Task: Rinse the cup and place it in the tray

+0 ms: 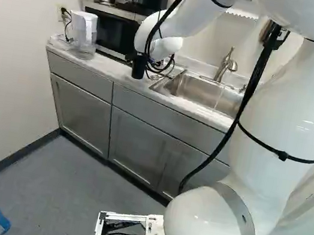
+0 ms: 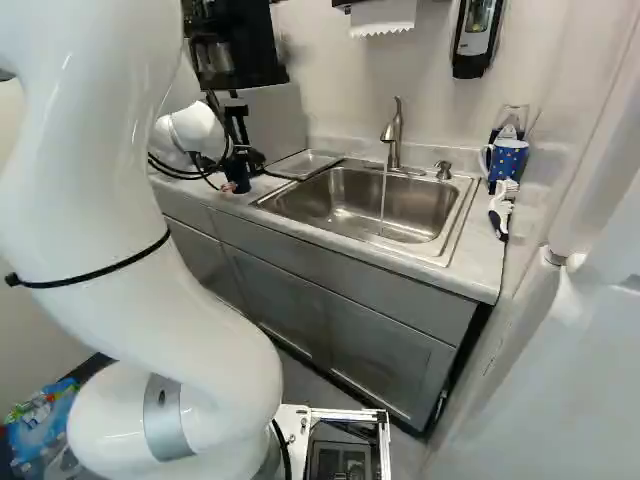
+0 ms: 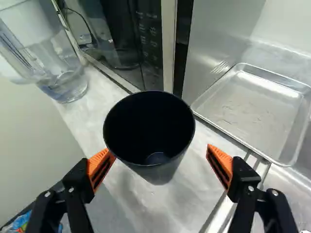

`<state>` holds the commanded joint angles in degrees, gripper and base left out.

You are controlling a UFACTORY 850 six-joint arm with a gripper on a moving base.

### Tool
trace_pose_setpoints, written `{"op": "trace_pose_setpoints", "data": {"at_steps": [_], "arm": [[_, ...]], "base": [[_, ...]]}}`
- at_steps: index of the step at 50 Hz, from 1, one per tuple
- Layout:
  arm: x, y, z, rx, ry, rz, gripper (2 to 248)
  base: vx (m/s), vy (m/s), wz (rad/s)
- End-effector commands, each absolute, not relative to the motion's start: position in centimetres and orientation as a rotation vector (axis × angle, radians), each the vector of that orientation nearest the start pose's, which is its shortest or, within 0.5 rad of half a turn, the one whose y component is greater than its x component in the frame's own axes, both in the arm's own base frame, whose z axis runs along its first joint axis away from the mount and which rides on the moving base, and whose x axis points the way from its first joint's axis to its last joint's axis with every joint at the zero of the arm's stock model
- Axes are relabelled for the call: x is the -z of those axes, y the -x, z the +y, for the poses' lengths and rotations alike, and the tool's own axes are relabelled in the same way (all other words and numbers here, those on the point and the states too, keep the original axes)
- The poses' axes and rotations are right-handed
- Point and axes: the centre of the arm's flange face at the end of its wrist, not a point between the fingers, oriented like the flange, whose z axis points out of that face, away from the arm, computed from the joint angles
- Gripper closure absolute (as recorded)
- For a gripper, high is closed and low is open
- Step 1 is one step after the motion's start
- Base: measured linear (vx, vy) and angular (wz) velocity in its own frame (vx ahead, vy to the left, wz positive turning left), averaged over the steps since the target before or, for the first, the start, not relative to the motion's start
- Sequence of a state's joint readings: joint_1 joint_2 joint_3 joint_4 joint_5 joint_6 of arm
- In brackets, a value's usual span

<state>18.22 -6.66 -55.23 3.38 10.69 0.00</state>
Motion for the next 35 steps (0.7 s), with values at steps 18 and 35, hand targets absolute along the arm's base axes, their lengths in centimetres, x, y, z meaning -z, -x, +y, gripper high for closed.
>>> {"op": "trace_pose_setpoints", "data": {"at_steps": [18,35], "arm": [[-52.6,-51.1,17.3,1.554,2.489,-0.328,3],[-52.7,-50.4,17.5,1.672,2.394,-0.321,3]], "base": [[0.0,0.0,0.0],[0.0,0.0,0.0]]}}
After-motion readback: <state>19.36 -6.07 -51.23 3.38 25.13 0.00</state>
